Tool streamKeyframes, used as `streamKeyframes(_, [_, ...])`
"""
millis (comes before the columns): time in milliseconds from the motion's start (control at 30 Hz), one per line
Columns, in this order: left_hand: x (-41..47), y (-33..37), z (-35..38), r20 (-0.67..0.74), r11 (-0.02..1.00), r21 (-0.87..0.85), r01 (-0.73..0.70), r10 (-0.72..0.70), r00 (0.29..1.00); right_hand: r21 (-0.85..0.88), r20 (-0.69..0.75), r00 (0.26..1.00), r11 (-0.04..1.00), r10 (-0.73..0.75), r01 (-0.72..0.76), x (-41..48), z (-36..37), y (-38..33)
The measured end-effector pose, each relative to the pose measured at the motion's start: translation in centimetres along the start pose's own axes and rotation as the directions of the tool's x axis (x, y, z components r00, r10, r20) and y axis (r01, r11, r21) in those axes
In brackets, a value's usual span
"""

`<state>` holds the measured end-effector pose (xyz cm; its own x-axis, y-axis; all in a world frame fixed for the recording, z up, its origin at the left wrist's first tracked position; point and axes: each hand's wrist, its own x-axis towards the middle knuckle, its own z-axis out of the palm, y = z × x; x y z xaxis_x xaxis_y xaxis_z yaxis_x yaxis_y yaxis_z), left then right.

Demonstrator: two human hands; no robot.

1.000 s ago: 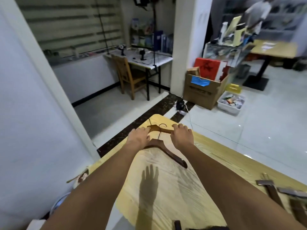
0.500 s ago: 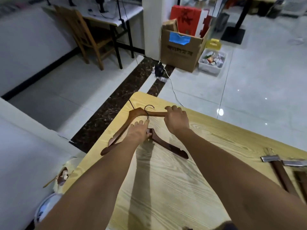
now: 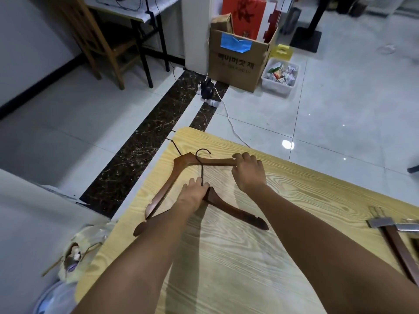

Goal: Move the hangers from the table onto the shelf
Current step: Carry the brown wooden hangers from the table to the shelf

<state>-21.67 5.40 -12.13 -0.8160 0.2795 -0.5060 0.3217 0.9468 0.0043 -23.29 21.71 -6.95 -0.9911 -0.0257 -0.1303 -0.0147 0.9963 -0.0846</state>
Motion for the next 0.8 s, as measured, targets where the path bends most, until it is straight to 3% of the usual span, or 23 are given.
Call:
streamKeyframes(300, [-3.9,-0.8,-2.1,-0.086,0.995,0.019,-0.098,0.099,0.991,-0.02,-0.018,1.0,1.0,-0.007,0.007,1.3,-4.0,-0.8])
streamKeyframes(567, [-8.2,-7.2,-3.0,-0.158,0.99,-0.134,-0.053,0.032,0.987,-0.062,0.026,0.993,0.992,-0.113,0.114,1.0,-4.8,-3.5])
streamKeyframes(800, [-11.4,-13.3,-2.1,-0.198,0.983,-0.169,0.078,-0.111,0.974,-0.069,0.096,0.975,0.976,-0.199,0.206,1.8,-2.7,-6.4])
